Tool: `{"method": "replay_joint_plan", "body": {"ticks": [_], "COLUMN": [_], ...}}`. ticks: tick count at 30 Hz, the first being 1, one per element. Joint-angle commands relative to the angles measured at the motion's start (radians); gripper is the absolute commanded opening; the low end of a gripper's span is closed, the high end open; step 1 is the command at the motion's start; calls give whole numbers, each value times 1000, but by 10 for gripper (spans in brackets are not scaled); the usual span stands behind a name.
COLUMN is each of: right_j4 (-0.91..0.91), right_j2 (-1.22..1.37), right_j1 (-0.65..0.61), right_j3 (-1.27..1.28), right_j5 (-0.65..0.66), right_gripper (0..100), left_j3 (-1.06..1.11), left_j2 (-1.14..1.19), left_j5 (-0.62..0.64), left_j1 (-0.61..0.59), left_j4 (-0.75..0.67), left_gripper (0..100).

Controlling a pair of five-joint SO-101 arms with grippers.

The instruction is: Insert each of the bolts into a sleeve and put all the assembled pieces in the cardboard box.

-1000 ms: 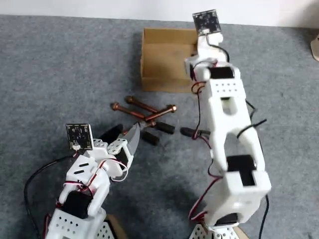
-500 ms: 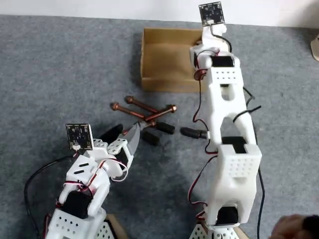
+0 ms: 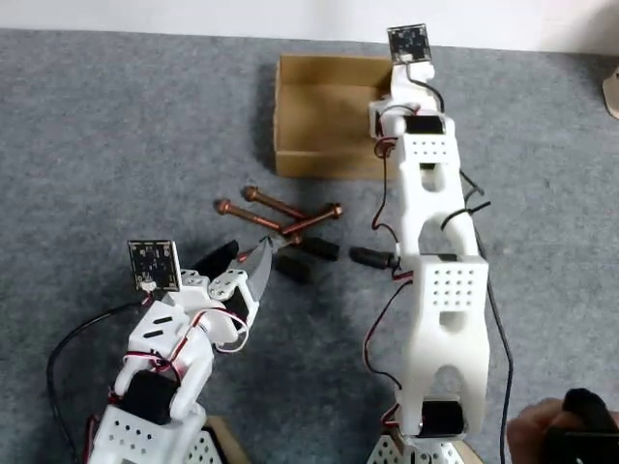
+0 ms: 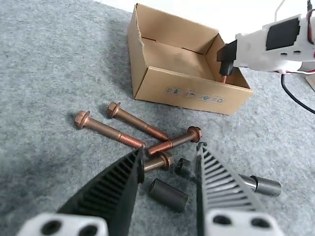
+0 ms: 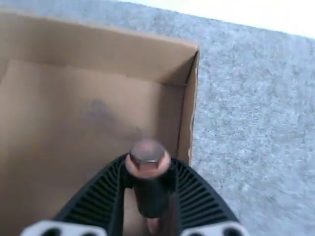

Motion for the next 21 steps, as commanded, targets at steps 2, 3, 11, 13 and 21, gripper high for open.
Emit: {"method": "replay_joint_plan", "body": {"ticks": [2,3,11,13,21], "right_j4": [36,41,45,45,45], "right_j2": [35,56,165,168,170], "right_j1": [28,28,44,44,44], "right_j3": [-166,-186,-291,-294,-294], "right_j5": [-38,-38,-40,-40,-40], "right_gripper": [5,5,6,7,127], "left_j3": [19,19,19,19,19], "left_j2": [-15,-15,-15,-15,-15], "left_j5": [-8,-8,-8,-8,-23], "left_j1": [-10,-10,-10,-10,-10], "left_j4": [3,3,3,3,3], "left_gripper": [168,168,169,171,169]}}
